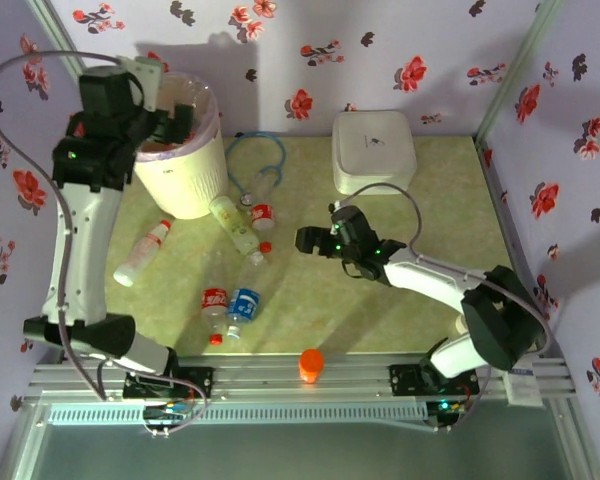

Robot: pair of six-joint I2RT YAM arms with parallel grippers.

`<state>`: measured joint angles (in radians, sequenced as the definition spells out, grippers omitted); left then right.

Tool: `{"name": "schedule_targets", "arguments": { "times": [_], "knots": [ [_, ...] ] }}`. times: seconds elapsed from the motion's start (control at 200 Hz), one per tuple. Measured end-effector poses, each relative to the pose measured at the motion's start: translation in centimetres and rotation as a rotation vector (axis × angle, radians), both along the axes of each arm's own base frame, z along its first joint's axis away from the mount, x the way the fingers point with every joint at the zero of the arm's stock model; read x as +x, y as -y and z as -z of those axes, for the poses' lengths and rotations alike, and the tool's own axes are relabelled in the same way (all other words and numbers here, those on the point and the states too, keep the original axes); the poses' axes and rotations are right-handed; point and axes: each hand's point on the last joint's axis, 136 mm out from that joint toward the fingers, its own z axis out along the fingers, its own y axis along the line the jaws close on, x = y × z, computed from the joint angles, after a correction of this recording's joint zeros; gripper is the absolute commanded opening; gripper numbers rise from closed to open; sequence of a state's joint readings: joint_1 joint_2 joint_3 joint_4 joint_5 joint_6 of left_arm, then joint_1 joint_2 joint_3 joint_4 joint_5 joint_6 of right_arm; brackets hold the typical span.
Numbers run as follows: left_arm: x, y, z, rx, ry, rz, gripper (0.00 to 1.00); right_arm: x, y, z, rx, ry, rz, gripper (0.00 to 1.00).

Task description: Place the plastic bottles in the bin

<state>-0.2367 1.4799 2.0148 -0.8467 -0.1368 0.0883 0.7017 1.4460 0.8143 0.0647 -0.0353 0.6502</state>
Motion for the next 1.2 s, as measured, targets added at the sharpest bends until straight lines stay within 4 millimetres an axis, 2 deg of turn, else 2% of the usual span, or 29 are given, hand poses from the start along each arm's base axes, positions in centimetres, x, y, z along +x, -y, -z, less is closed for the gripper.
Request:
{"name": "schedule_targets", "arguments": {
  "times": [0.095, 0.215, 0.335, 0.425, 0.545, 0.69, 0.75, 0.795, 0.975, 1.2],
  "knots": [
    [-1.6, 5.0, 2.6, -0.02, -0.043, 0.106, 0.84, 1.0, 2.0, -0.8, -0.008, 0.023, 0.052, 0.95],
    [-2.1, 11.2, 8.5, -0.069, -0.162, 0.19, 0.8, 1.4, 5.1, -1.2, -0.031, 0.034, 0.123, 0.95],
    [-0.8, 14.8, 15.6, -0.095, -0.298, 0.167, 0.79, 1.1, 8.0, -1.6, -0.06, 0.046, 0.184, 0.95],
    [0.6, 16.4, 20.6, -0.102, -0.388, 0.11, 0.78, 0.7, 9.9, -2.1, -0.067, 0.06, 0.224, 0.95],
    [2.3, 17.1, 26.6, -0.108, -0.477, 0.014, 0.76, -0.1, 12.0, -2.1, -0.077, 0.065, 0.266, 0.96],
    [3.4, 17.4, 31.1, -0.12, -0.54, -0.068, 0.76, -0.9, 13.5, -1.6, -0.091, 0.055, 0.295, 0.96],
    [3.6, 17.5, 32.1, -0.13, -0.551, -0.092, 0.78, -1.2, 13.8, -1.3, -0.096, 0.048, 0.299, 0.96],
    [3.7, 17.5, 32.7, -0.141, -0.556, -0.107, 0.83, -1.4, 14.0, -1.1, -0.102, 0.04, 0.301, 0.96],
    [4.1, 17.5, 34.3, -0.162, -0.566, -0.155, 0.9, -1.5, 14.3, -1.0, -0.109, 0.04, 0.305, 0.96],
    [4.8, 16.9, 37.2, -0.171, -0.587, -0.211, 0.9, -1.9, 14.7, -1.5, -0.113, 0.05, 0.302, 0.96]
  ]
}}
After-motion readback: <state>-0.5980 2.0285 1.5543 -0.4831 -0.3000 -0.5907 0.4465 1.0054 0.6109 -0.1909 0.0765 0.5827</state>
